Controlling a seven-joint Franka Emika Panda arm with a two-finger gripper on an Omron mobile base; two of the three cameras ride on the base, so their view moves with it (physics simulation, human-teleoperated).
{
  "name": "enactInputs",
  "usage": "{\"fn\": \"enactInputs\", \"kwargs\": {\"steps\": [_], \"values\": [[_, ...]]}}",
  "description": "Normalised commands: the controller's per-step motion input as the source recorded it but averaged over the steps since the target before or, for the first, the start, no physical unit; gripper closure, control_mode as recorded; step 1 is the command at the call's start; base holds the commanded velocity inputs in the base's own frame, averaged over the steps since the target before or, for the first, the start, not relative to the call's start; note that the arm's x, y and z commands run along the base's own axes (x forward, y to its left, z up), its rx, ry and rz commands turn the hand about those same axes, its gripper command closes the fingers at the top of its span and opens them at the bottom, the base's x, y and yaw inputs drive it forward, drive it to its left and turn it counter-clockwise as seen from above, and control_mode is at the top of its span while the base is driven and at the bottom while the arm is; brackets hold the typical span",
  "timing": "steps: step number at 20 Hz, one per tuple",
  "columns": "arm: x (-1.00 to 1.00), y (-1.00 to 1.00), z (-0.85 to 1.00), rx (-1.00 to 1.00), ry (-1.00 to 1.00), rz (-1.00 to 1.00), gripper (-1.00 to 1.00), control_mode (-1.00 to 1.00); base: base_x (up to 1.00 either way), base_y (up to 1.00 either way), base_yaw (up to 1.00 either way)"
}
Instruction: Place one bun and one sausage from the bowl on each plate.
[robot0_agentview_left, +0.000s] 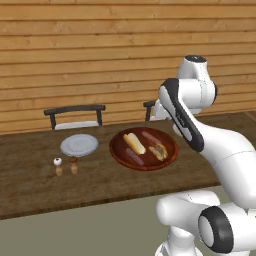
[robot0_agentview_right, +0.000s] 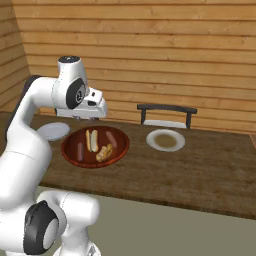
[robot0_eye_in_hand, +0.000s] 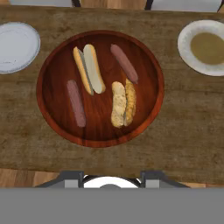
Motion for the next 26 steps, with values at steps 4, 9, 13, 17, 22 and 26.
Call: {"fn": "enactInputs", "kwargs": {"steps": [4,9,13,17,22,26], "values": [[0.18,0.0,-0.21,0.0,0.08,0.0,-1.0,-1.0,0.0,0.0,0.0],[0.33,0.22,-0.17,0.0,0.03,0.01,-1.0,-1.0,0.0,0.0,0.0],[0.48,0.01,-0.16,0.0,0.21,0.03,-1.0,-1.0,0.0,0.0,0.0],[0.49,0.15,-0.35,0.0,0.26,0.05,-1.0,-1.0,0.0,0.0,0.0],[0.51,0.27,-0.78,0.0,0.09,0.05,-1.0,-1.0,0.0,0.0,0.0],[0.66,0.35,-0.8,0.0,0.0,0.0,-1.0,-1.0,0.0,0.0,0.0]]}}
